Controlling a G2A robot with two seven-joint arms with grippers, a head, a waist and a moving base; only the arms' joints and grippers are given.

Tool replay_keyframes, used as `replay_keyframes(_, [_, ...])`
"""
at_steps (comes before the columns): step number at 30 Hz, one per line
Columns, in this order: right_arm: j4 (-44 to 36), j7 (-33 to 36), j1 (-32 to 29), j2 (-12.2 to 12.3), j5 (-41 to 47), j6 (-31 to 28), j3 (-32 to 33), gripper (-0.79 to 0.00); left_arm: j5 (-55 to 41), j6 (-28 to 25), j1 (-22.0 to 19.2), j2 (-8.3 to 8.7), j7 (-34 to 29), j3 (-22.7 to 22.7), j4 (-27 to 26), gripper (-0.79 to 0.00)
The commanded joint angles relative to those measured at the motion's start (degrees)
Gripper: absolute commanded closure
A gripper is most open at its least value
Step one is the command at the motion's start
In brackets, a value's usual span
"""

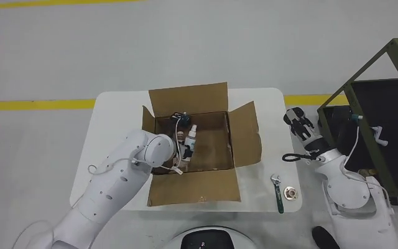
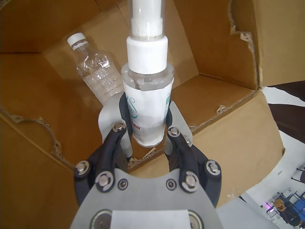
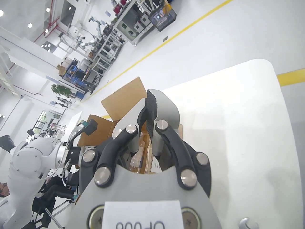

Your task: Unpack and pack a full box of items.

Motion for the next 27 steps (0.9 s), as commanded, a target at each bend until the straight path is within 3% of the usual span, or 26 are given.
replay_keyframes(1, [0.10,0.04,0.08,-0.01,-0.11,-0.14,-0.16,0.000,-0.36,0.30,-0.12,-0.21,0.28,0.18,1.13,0.000])
replay_keyframes(20, [1.13,0.85,0.95,-0.11,-0.25,-0.64,-1.64,-0.022,0.26,-0.02,0.76,-0.22,2.18,0.02,1.82,0.000])
replay_keyframes(27, [1.84,1.32,2.00,-0.12,-0.46,-0.76,-2.10,-0.071,2.83,3.25,-1.27,-0.75,0.09,0.60,6.75,0.000])
